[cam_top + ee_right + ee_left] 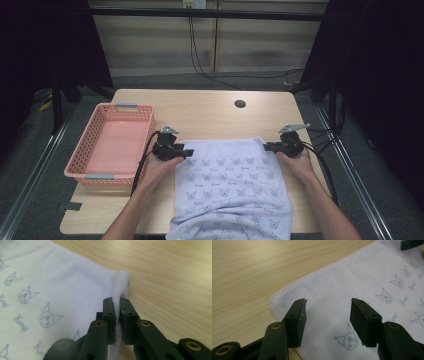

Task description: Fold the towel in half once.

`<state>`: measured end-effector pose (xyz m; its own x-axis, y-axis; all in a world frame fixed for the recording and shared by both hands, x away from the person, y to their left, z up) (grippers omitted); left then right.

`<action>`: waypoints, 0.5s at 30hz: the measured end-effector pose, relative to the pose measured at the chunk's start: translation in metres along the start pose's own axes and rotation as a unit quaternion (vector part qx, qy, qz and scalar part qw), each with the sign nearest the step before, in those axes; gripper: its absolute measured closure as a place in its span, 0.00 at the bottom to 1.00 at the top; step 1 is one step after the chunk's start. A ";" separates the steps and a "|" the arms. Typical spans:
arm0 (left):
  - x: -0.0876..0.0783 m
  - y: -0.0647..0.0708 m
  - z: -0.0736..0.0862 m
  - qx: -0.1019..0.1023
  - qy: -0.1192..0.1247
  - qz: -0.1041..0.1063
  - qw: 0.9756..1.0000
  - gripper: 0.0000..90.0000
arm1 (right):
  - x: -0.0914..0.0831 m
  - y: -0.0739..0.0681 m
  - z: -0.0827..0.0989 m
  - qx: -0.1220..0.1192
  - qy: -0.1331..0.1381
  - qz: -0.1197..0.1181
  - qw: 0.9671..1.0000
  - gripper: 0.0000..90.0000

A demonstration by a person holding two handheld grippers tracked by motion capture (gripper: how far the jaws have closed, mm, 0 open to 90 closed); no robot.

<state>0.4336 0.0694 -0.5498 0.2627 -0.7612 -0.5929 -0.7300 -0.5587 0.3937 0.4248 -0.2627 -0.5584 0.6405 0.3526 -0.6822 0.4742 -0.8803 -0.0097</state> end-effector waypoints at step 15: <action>0.001 -0.023 0.003 -0.001 0.001 -0.042 0.999 0.48 | -0.006 0.007 0.000 0.017 0.012 0.000 1.000 0.95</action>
<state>0.4490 0.0825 -0.5618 0.3249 -0.7120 -0.6225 -0.7033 -0.6219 0.3444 0.4241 -0.2716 -0.5544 0.6551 0.3595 -0.6645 0.4541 -0.8903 -0.0340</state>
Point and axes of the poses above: each handheld gripper's, and its own axes: x roughly forward along the jaws, z roughly out of its underside, y roughly to its right, the point moved 9 cm from there along x, roughly forward along the jaws, and after that the axes turned 11 degrees about z, right-handed, at the moved point
